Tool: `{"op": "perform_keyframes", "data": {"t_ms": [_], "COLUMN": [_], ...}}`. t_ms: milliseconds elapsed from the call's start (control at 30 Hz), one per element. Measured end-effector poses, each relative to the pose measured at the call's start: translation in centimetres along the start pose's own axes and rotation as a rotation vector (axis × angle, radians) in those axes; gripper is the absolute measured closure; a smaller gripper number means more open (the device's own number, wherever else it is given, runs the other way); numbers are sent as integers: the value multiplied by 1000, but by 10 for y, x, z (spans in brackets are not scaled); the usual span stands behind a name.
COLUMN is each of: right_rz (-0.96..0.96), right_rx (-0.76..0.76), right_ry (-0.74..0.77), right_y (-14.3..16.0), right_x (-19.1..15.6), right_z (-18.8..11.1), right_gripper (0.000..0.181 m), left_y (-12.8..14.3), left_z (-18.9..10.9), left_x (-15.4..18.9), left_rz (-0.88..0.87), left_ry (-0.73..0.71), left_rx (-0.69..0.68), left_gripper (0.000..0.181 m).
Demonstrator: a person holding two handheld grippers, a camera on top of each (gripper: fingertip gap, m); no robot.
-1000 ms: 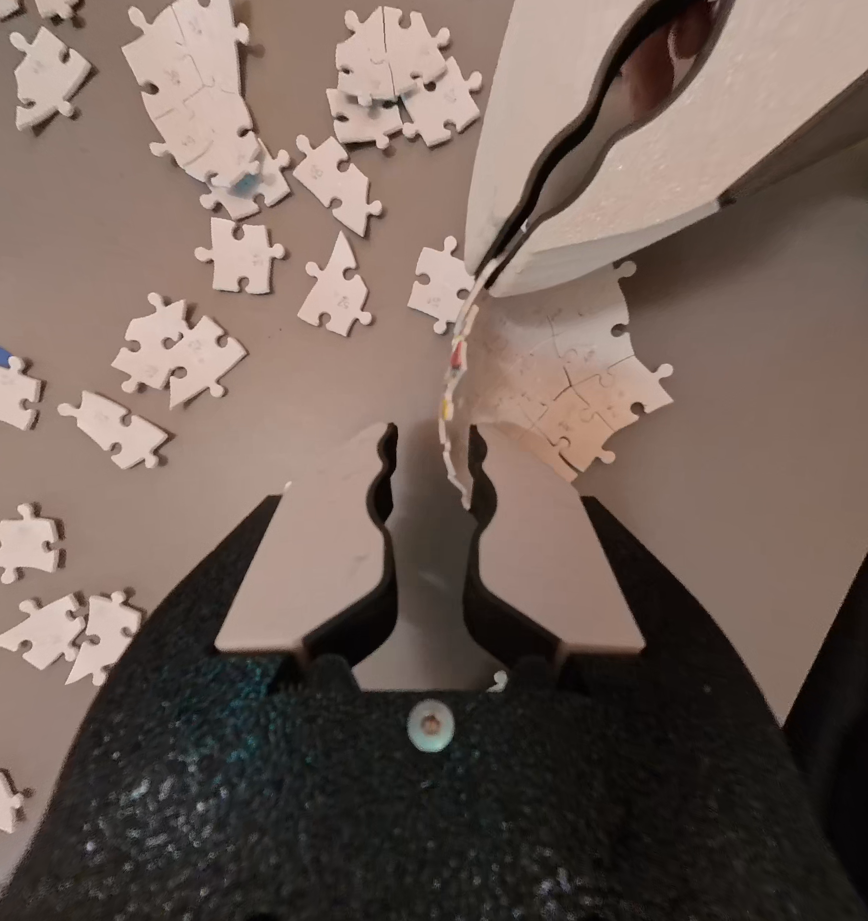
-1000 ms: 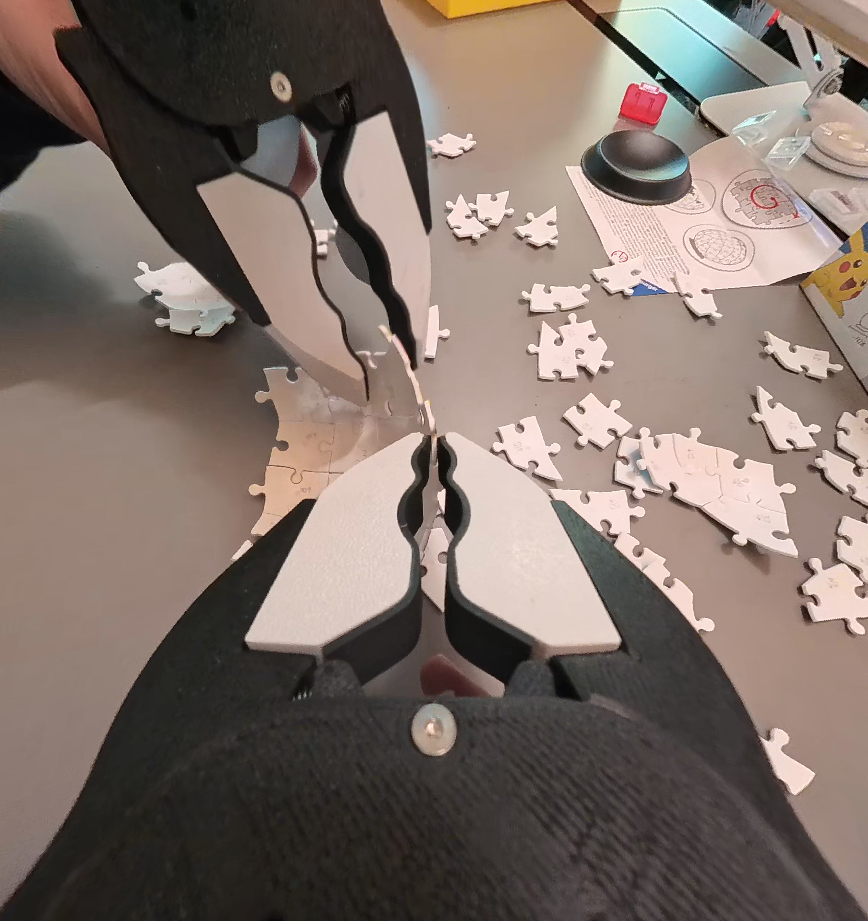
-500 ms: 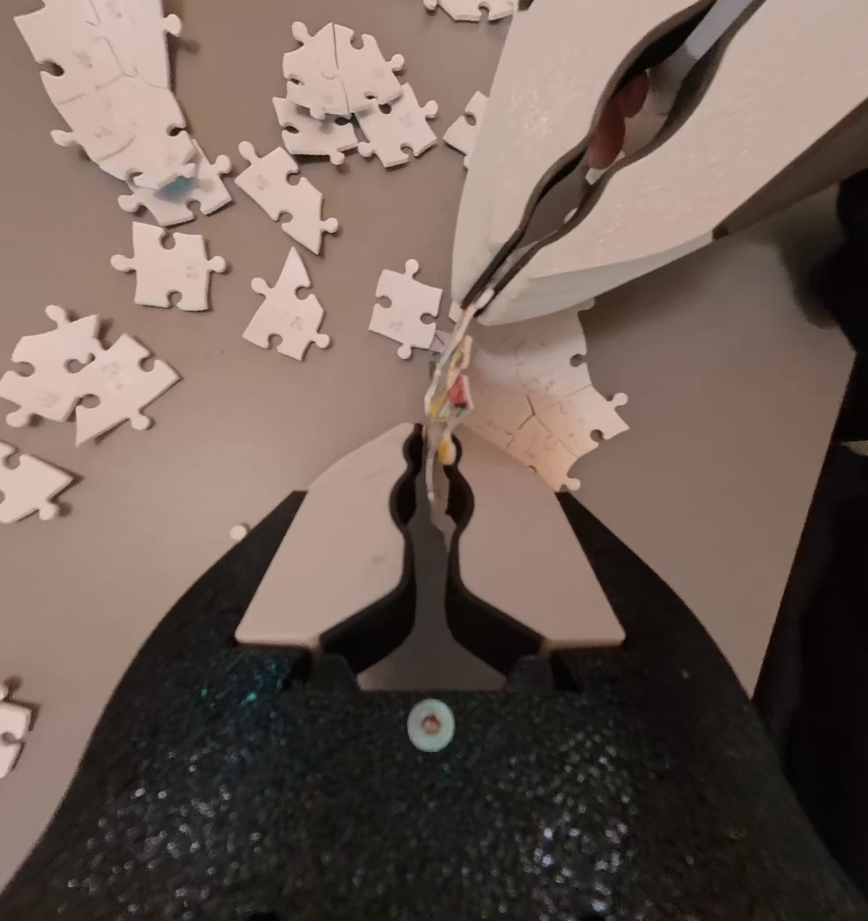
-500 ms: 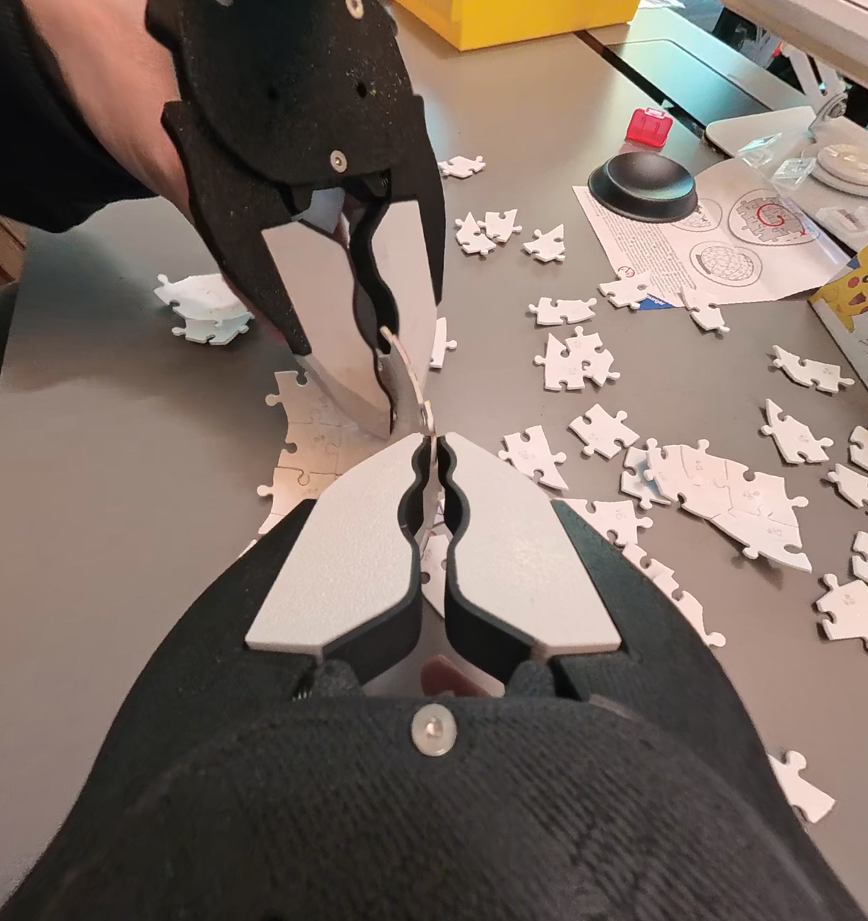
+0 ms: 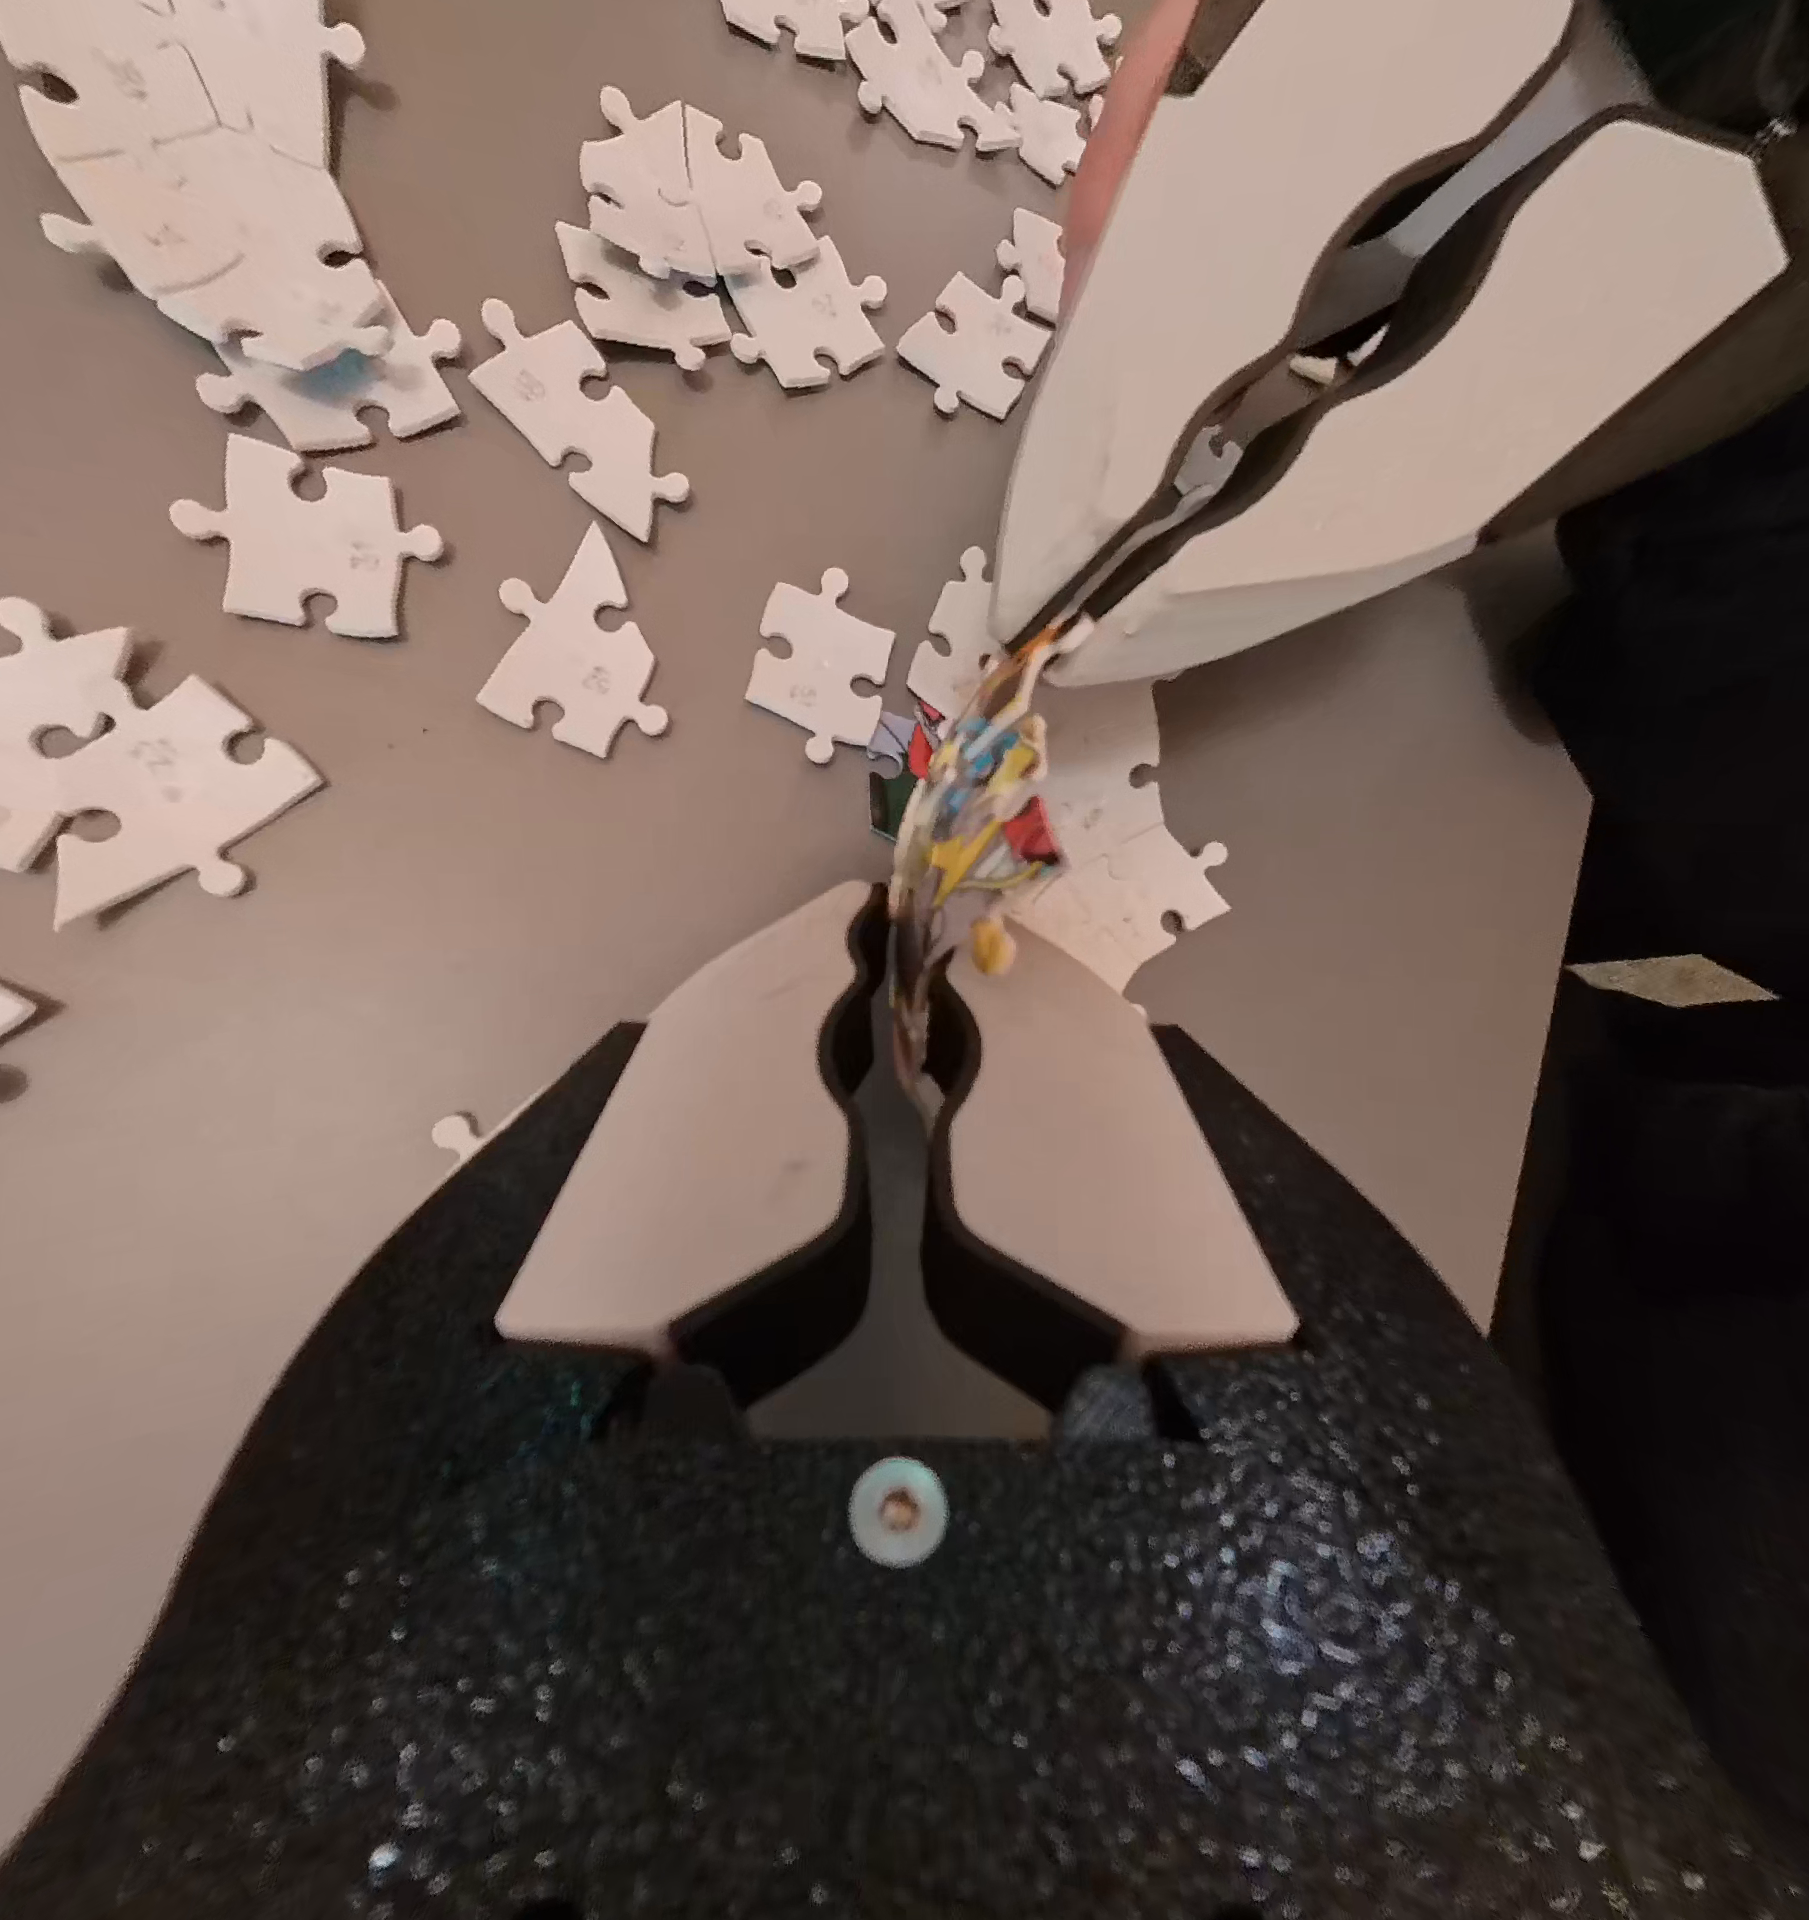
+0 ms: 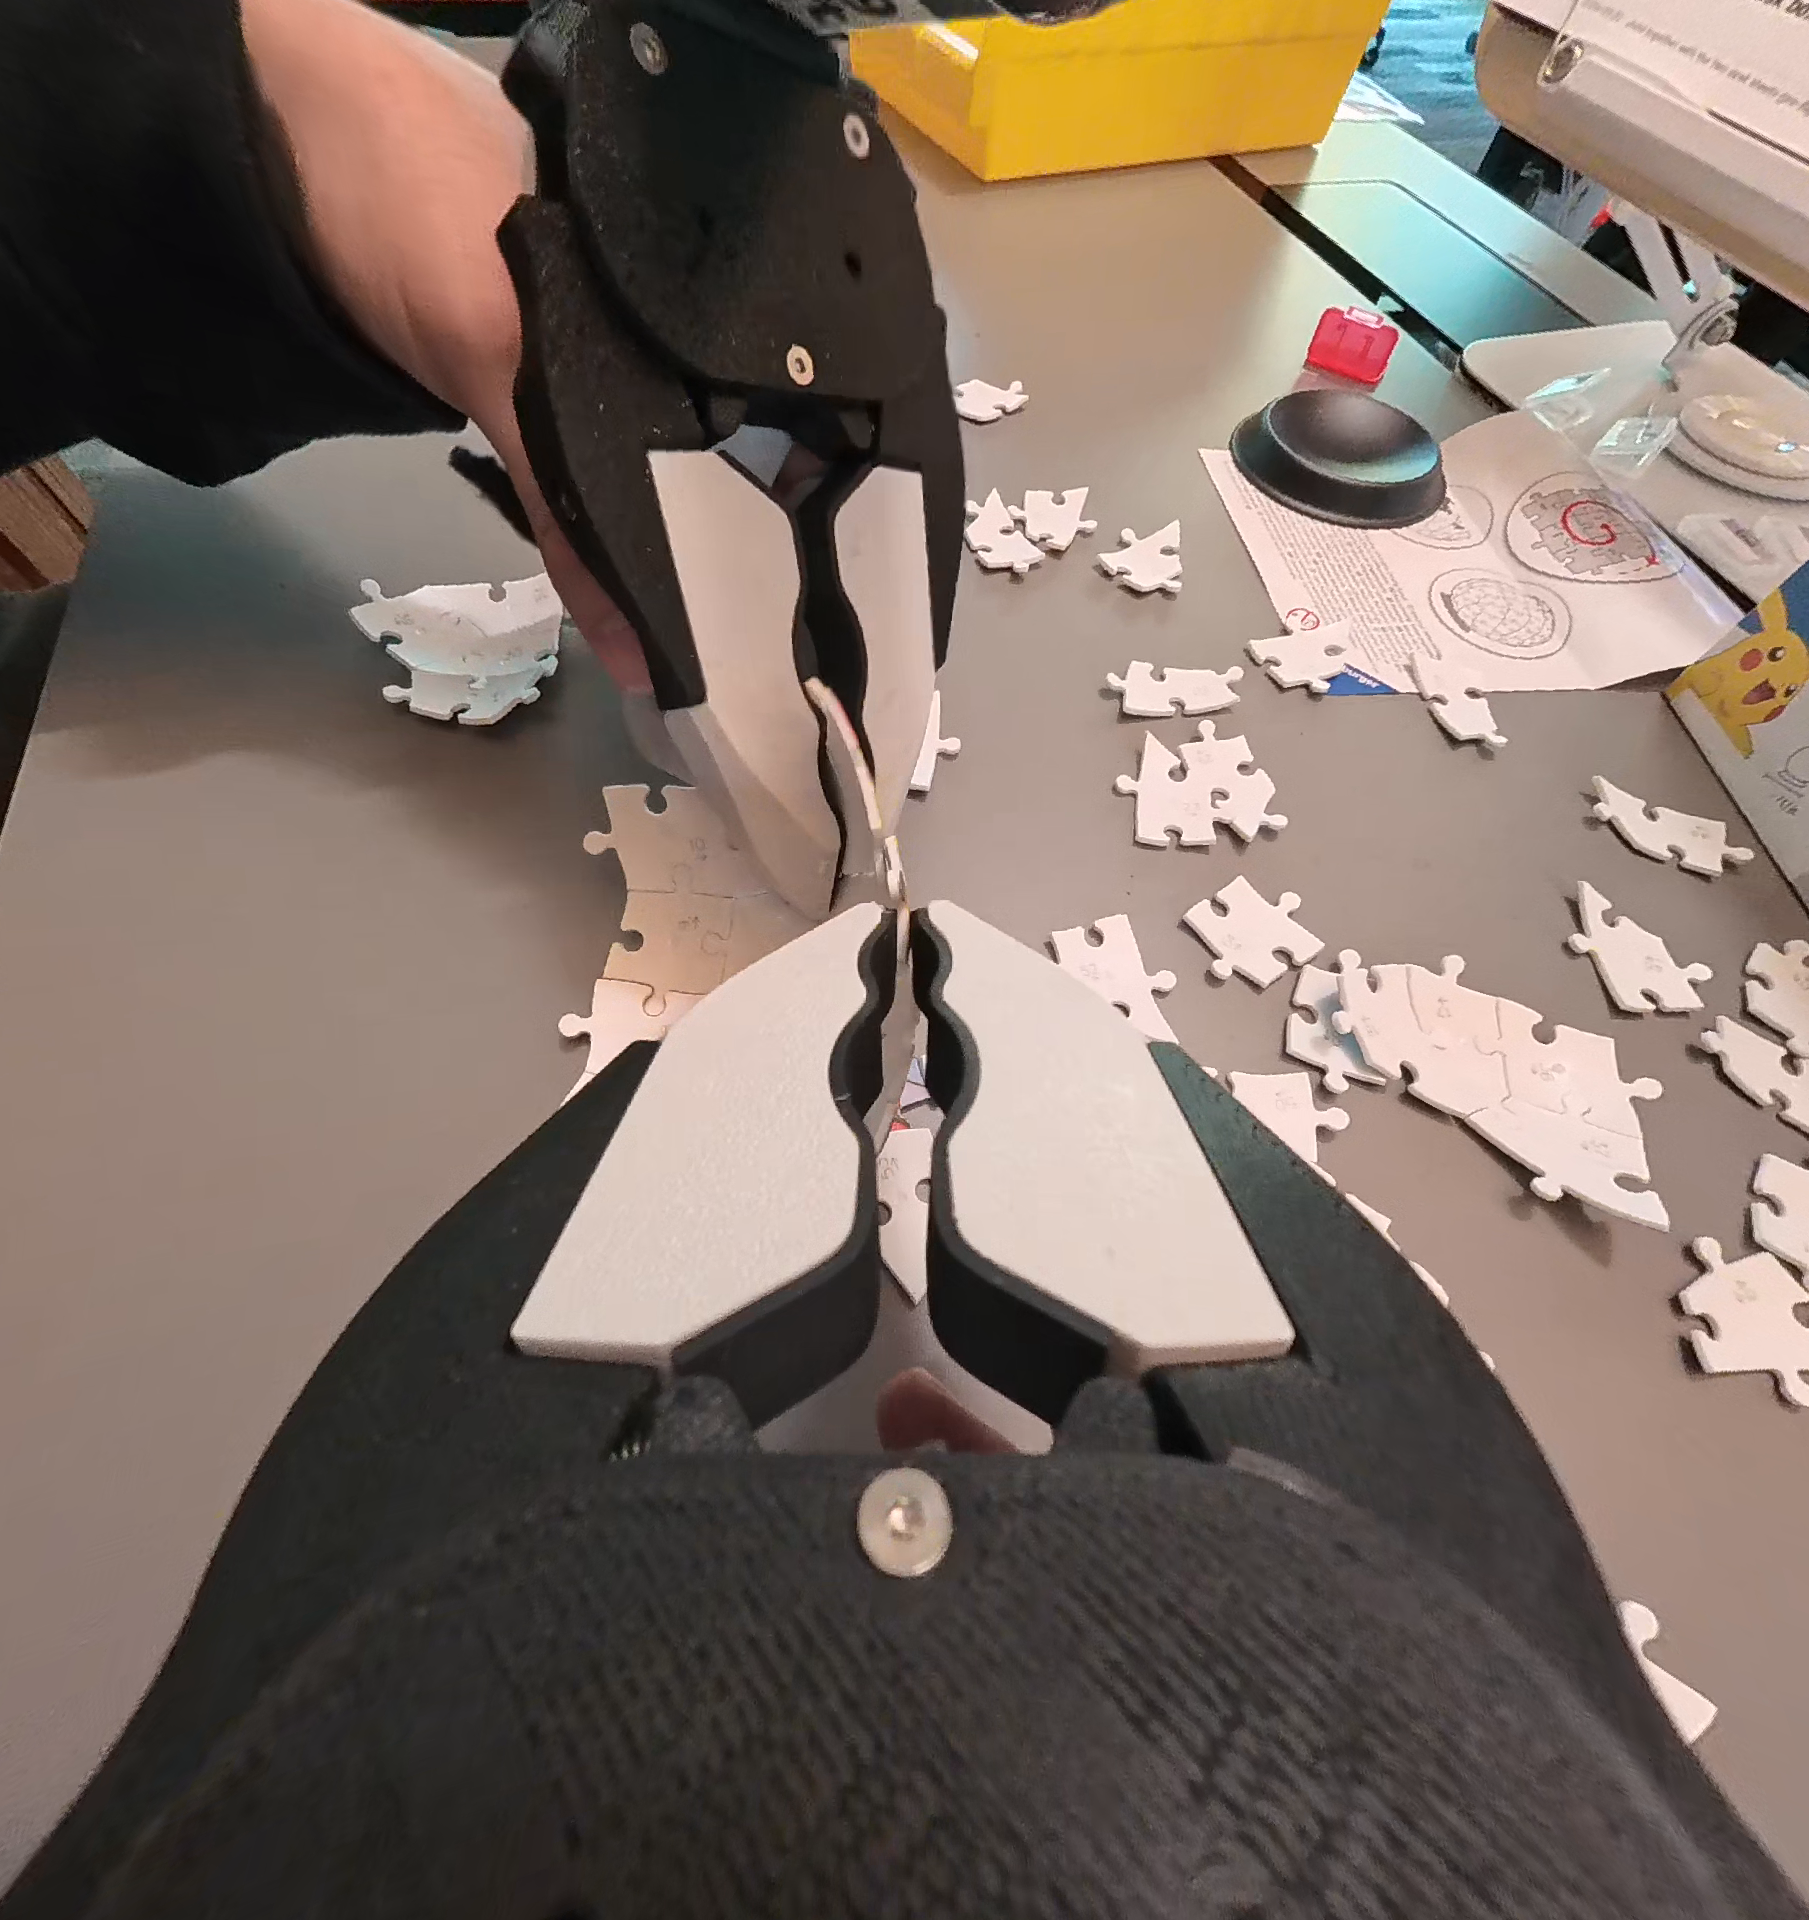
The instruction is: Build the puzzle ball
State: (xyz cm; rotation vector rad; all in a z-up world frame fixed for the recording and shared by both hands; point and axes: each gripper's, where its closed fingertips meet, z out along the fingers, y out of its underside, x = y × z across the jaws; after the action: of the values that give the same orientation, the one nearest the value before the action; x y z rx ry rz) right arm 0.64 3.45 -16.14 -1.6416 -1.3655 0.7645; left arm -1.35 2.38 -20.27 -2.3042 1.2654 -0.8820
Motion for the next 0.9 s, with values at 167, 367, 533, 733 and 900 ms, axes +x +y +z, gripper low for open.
{"op": "perform_keyframes", "data": {"t_ms": [167, 367, 533, 733, 900], "right_rz": [3, 7, 6, 7, 4], "right_rx": [-1, -9, -12, -4, 13], "right_ry": [4, 5, 5, 0, -7], "right_y": [0, 2, 2, 2, 2], "right_x": [1, 1, 1, 1, 1], "right_z": [0, 1, 1, 0, 0], "right_gripper": [179, 179, 179, 179, 179], "left_y": [0, -3, -17, -26, -26], "left_z": [-2, -8, -15, -7, -4], "left_x": [-6, -5, 1, 0, 5], "left_rz": [30, 130, 182, 234, 261], "left_ry": [-71, -169, -212, -197, -136], "left_rx": [1, -14, 41, 80, 115], "left_gripper": [164, 154, 155, 168, 177]}}
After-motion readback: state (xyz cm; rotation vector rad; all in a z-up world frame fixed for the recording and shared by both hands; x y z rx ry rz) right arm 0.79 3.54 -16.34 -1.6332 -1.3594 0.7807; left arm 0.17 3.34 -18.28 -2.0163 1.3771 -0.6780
